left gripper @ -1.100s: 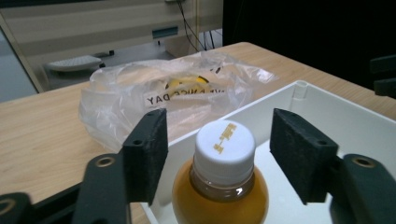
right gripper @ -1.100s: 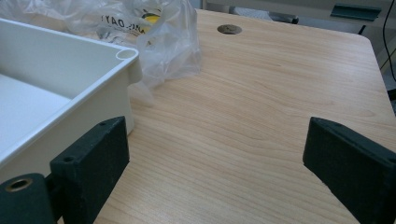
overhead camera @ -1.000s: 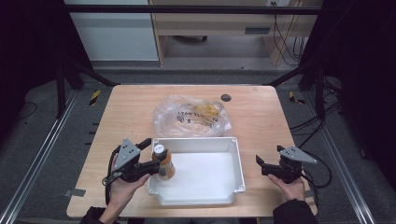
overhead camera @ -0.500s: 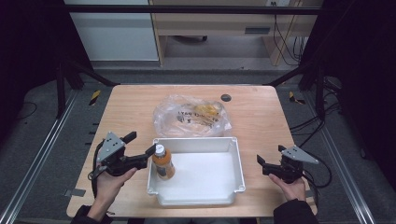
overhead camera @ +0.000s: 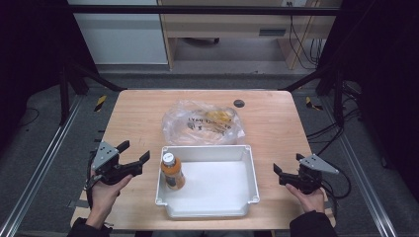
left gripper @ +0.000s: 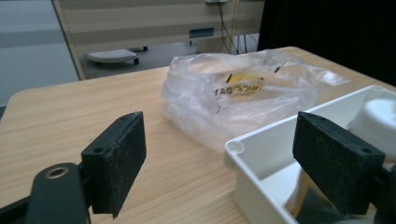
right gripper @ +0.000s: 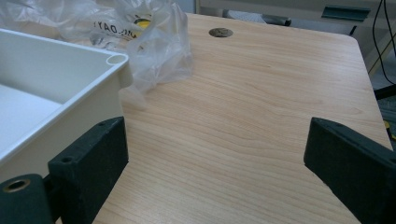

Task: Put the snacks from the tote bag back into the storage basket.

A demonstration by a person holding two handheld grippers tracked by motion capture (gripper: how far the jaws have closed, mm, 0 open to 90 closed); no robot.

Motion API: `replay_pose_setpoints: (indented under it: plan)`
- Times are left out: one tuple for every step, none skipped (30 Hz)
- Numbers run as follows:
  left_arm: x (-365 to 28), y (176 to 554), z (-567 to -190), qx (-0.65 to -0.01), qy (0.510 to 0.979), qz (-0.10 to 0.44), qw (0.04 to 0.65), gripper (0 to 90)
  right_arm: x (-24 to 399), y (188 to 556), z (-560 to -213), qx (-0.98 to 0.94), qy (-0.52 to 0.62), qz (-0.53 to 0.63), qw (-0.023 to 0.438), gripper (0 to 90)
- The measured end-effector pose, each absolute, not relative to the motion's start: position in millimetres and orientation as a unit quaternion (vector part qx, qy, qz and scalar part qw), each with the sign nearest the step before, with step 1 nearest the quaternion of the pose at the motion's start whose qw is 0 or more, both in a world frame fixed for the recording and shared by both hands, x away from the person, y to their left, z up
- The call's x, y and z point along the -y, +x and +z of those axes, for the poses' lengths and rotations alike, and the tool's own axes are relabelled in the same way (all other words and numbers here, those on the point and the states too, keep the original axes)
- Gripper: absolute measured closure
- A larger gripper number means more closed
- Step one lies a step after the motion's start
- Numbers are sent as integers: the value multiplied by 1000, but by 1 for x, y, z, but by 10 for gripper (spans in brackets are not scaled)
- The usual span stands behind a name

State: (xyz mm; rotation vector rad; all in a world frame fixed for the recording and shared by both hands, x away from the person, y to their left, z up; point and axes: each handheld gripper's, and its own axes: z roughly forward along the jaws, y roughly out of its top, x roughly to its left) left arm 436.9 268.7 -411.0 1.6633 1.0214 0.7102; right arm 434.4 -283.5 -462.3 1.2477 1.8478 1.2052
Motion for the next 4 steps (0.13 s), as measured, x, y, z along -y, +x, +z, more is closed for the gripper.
replay_pose_setpoints:
  plan:
    - [-271,438,-414,-428,691,295,503,175,284,435,-462,-695,470,454,300,66]
    - [-272,439,-418,-431,692,295,498,179,285,435,-462,-694,471,454,301,66]
    - [-274,440,-421,-433,695,294,493,186,285,434,-462,-694,470,454,301,66]
    - [-275,441,-424,-435,697,294,488,187,285,434,-462,-694,470,454,301,67]
